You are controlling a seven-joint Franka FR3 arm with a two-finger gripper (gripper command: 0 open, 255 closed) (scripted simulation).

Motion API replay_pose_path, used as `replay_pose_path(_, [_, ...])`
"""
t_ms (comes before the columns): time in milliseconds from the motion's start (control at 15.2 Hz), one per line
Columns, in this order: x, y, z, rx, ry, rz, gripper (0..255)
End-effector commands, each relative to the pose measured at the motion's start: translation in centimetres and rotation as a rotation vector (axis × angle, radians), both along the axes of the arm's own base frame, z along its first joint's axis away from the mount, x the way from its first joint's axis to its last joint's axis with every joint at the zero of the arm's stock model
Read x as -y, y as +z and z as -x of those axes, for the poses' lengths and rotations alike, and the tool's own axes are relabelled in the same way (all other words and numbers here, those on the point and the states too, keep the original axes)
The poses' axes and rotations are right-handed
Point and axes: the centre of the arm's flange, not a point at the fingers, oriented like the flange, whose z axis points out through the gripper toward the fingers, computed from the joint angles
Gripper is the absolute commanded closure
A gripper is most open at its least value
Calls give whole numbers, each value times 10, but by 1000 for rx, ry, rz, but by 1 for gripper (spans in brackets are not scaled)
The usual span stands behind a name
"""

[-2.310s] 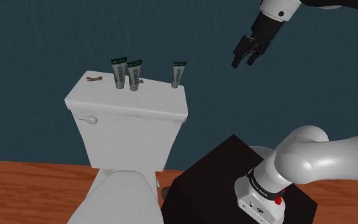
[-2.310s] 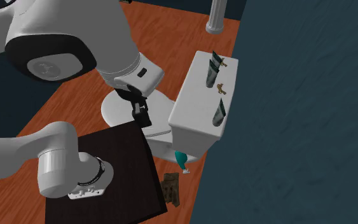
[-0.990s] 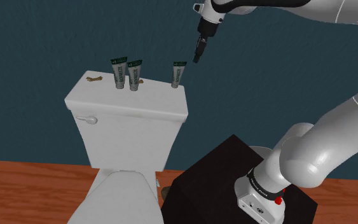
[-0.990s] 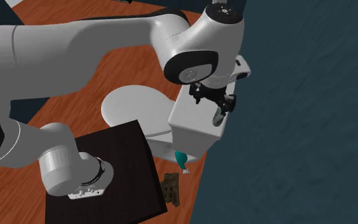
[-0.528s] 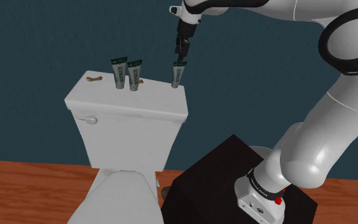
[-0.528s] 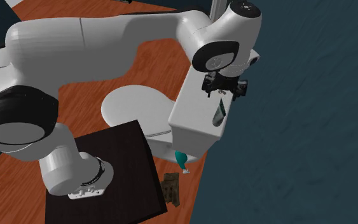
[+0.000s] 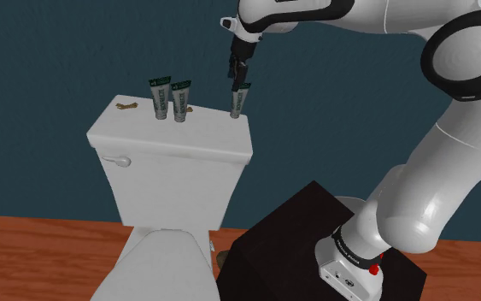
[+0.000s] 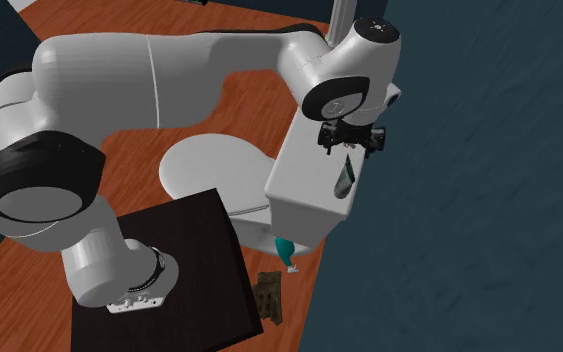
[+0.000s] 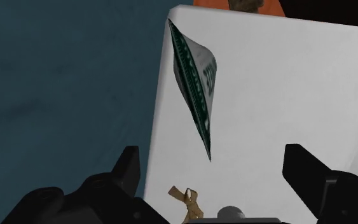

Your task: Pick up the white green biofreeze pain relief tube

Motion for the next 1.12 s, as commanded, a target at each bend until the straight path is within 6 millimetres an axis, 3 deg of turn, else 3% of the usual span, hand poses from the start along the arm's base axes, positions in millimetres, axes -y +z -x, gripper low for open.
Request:
replay_pose_path(0, [6,-19,-3,-15,-5,5,0])
replay_pose_path(66, [5,-21,-3,-15,-5,4,255])
replay_pose_path(594, [7,-22,0,-16,-4,5,255])
replay_pose_path(1056, [6,13,-3,-15,-5,5,255])
